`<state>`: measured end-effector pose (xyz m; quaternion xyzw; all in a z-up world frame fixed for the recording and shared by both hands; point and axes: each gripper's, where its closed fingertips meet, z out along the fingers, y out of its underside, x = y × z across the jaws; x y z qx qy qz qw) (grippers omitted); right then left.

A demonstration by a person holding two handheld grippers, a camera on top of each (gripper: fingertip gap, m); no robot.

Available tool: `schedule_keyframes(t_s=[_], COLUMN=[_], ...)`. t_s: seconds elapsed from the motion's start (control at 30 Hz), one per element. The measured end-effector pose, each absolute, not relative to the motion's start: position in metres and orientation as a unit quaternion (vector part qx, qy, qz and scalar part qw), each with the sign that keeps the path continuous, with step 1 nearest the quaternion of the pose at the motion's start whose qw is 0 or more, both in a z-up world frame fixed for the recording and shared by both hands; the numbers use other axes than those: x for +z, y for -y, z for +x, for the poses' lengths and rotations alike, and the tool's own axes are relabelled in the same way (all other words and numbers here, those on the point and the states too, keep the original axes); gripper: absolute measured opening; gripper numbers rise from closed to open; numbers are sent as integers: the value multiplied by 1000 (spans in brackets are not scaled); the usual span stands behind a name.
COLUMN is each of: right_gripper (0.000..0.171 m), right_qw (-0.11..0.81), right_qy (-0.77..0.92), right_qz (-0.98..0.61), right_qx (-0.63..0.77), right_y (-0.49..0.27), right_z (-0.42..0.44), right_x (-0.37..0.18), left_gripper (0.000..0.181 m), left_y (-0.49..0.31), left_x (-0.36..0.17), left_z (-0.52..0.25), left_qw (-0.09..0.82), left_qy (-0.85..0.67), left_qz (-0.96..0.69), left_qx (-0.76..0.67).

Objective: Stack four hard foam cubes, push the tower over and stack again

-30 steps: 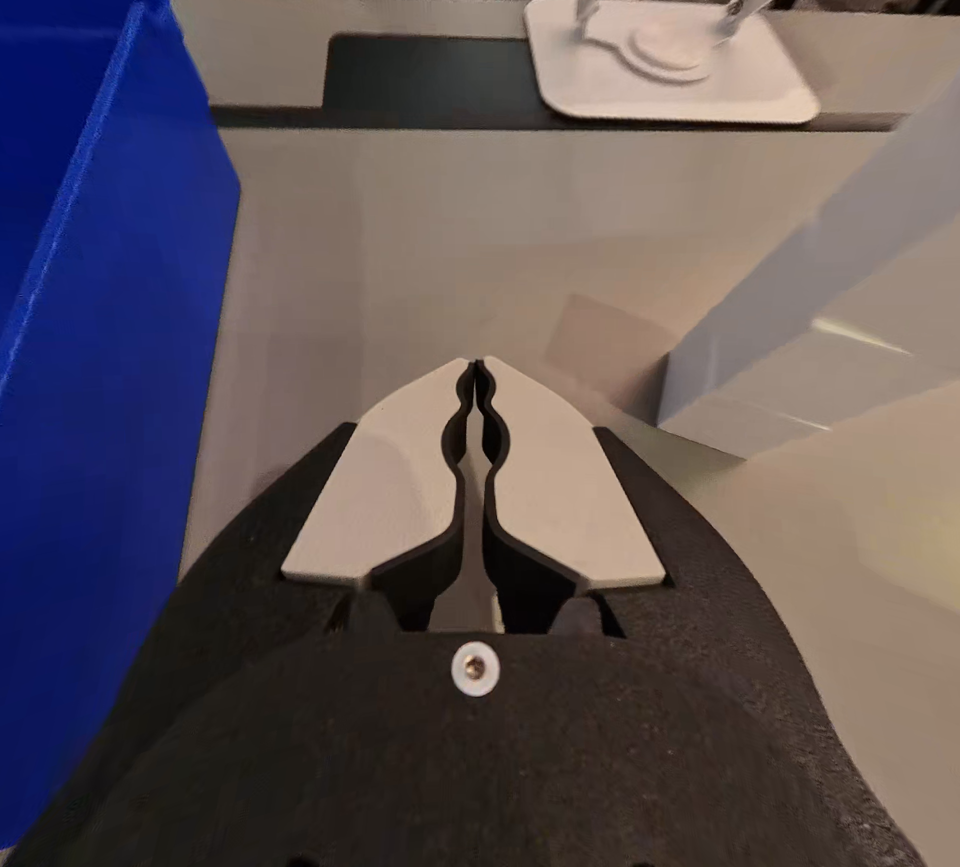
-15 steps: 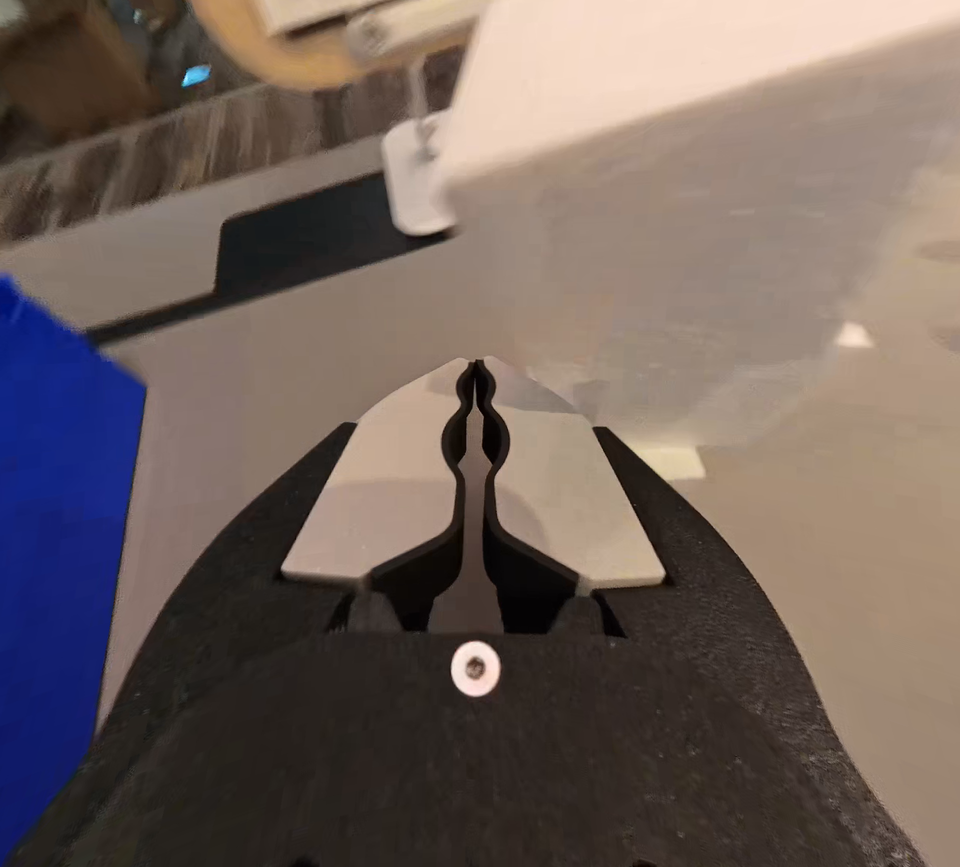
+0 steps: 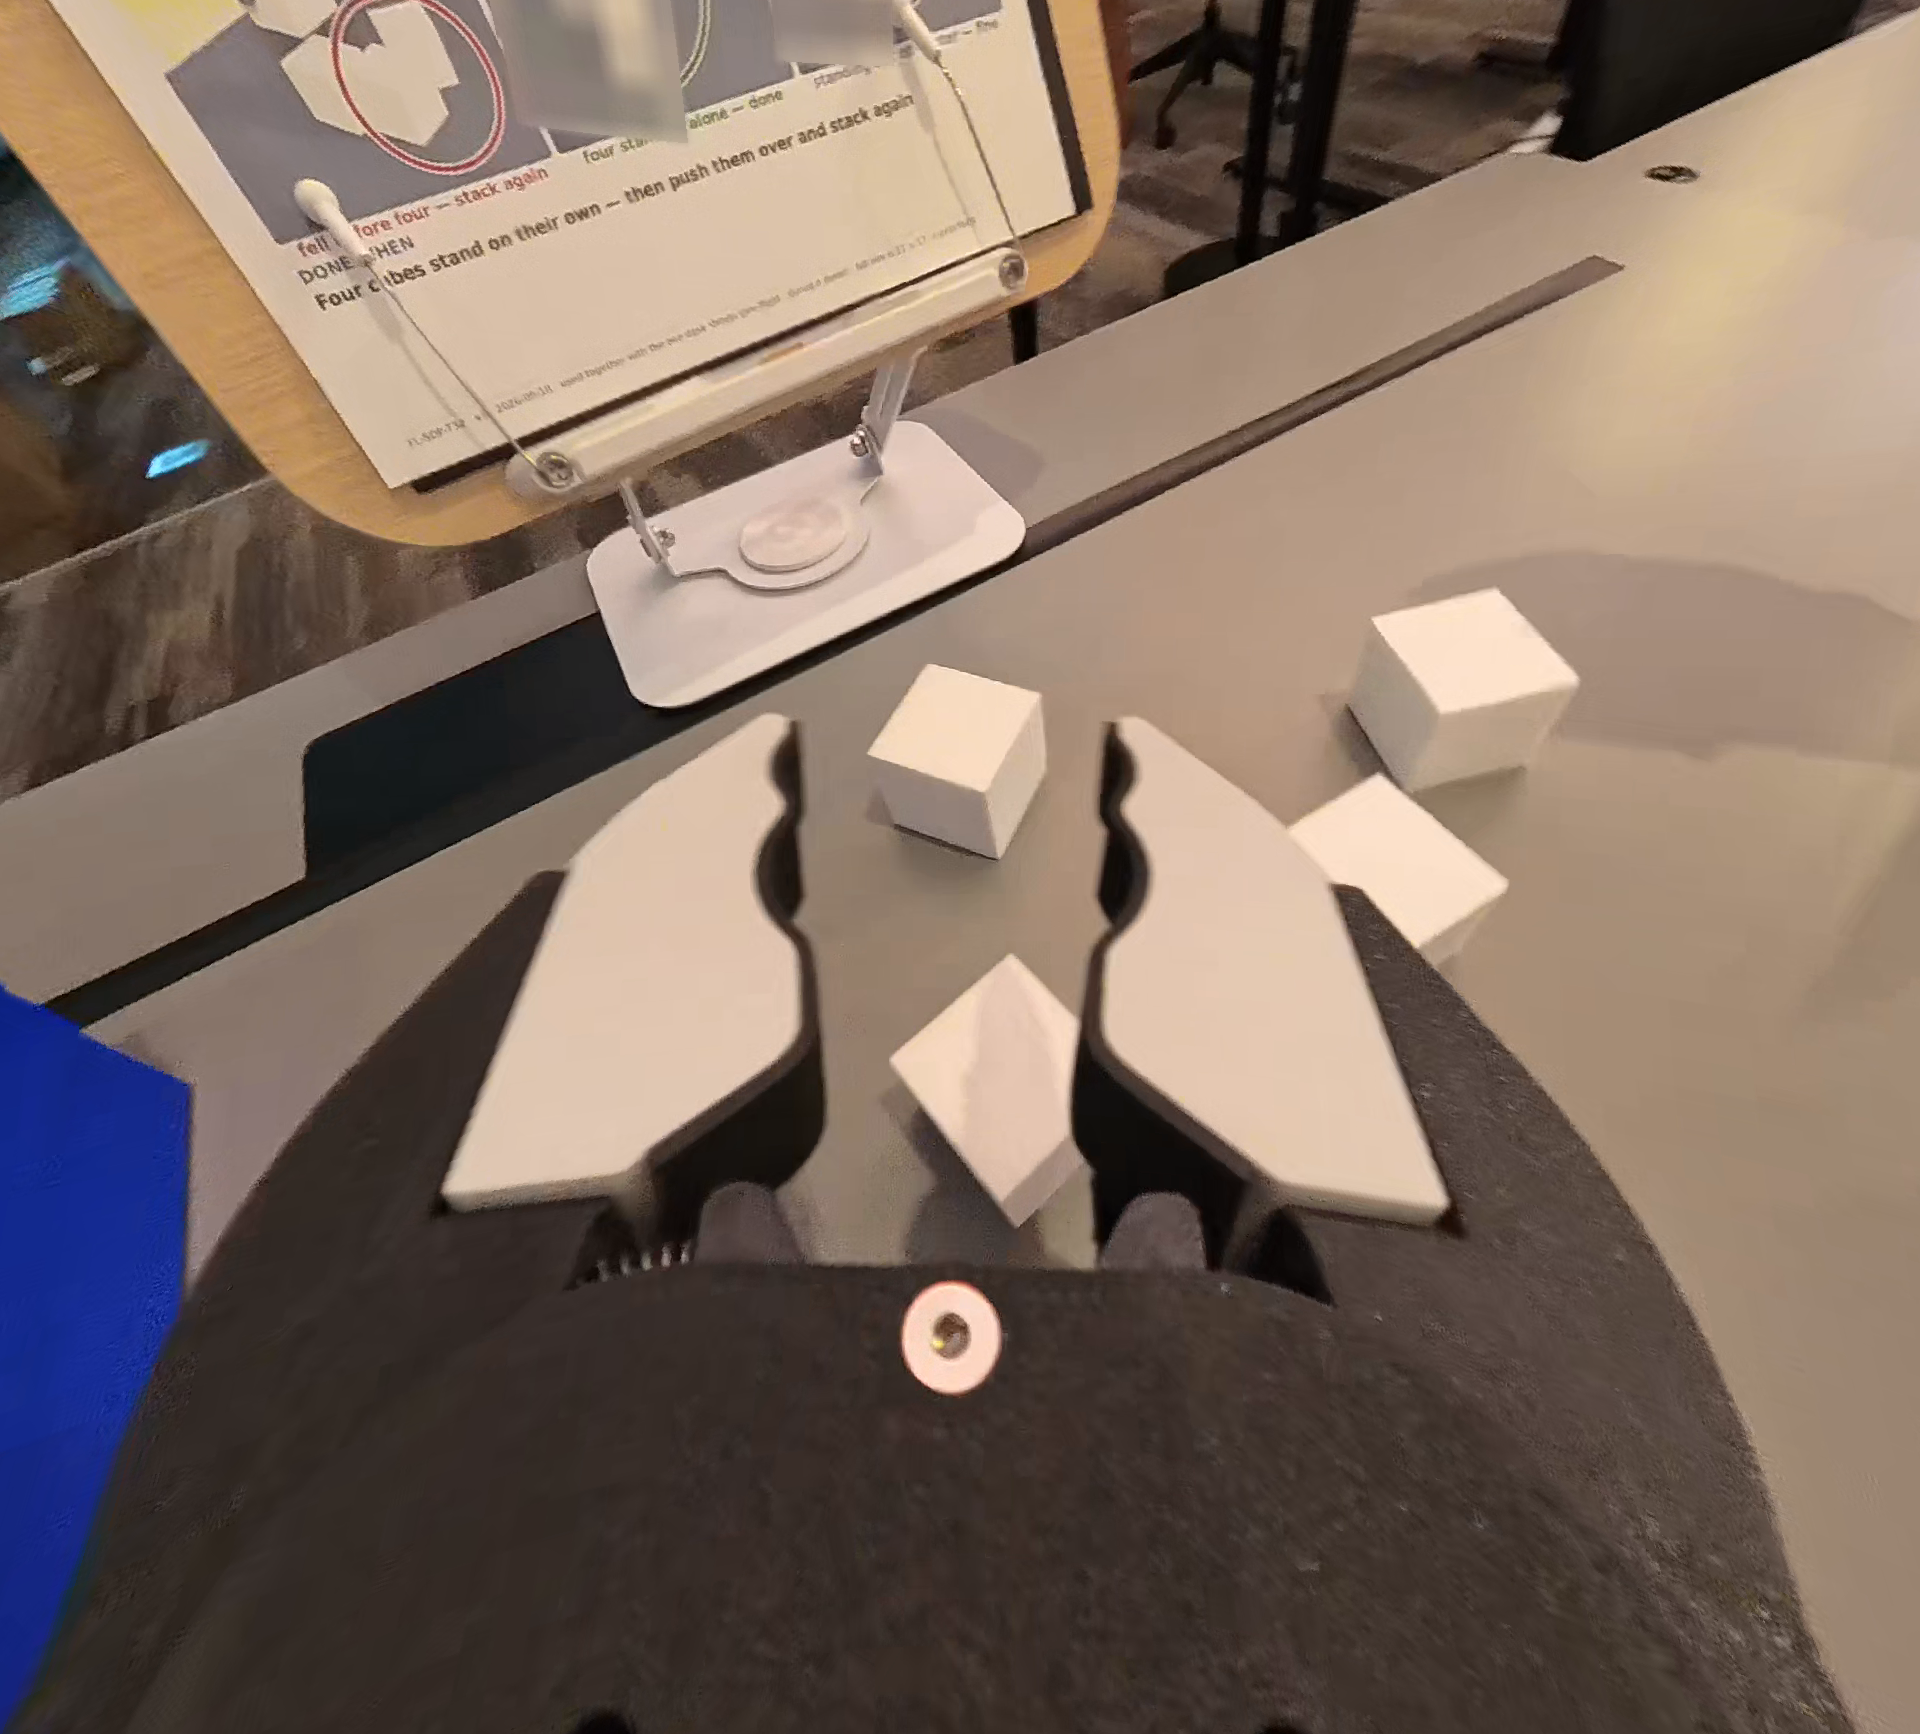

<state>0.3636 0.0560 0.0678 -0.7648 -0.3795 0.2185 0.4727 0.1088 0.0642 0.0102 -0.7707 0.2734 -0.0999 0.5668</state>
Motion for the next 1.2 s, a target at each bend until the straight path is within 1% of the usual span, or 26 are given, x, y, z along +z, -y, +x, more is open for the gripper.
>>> schedule_keyframes(t_s=[0.03,0.13,0.17,0.23,0.27,0.37,0.53,0.67,0.73,0.93,1.0,1.1,1.2], right_gripper=[55,56,56,56,56,56,56,56,56,56,56,56,56], right_qw=[470,459,455,447,444,441,433,427,425,423,420,416,415], right_qy=[381,388,389,390,390,392,395,390,387,381,383,386,387], right_qz=[-765,-770,-772,-778,-780,-782,-788,-794,-797,-799,-800,-802,-801], right_qx=[219,215,213,208,206,203,191,187,188,192,191,189,189], right_y=[-56,-59,-60,-62,-64,-66,-68,-72,-73,-76,-76,-76,-76], right_z=[362,359,358,356,356,353,351,354,356,359,358,357,355], right_x=[66,59,57,52,50,48,42,37,36,34,32,30,30], left_gripper=[67,81,83,85,88,88,84,70,68,68,61,60,59], left_y=[-60,-39,-25,-16,-17,-30,-42,-47,-49,-49,-48,-46,-39], left_x=[6,-21,-33,-60,-70,-87,-102,-110,-111,-122,-123,-116,-81], left_z=[105,102,105,95,90,84,91,95,95,93,95,99,117], left_qw=[567,531,502,463,457,468,445,437,445,418,414,405,432], left_qy=[-288,-366,-412,-459,-474,-491,-500,-506,-508,-515,-517,-526,-522], left_qz=[-764,-743,-728,-727,-725,-717,-719,-719,-713,-720,-719,-713,-686], left_qx=[-112,-181,-219,-216,-201,-163,-188,-190,-190,-203,-211,-223,-265])
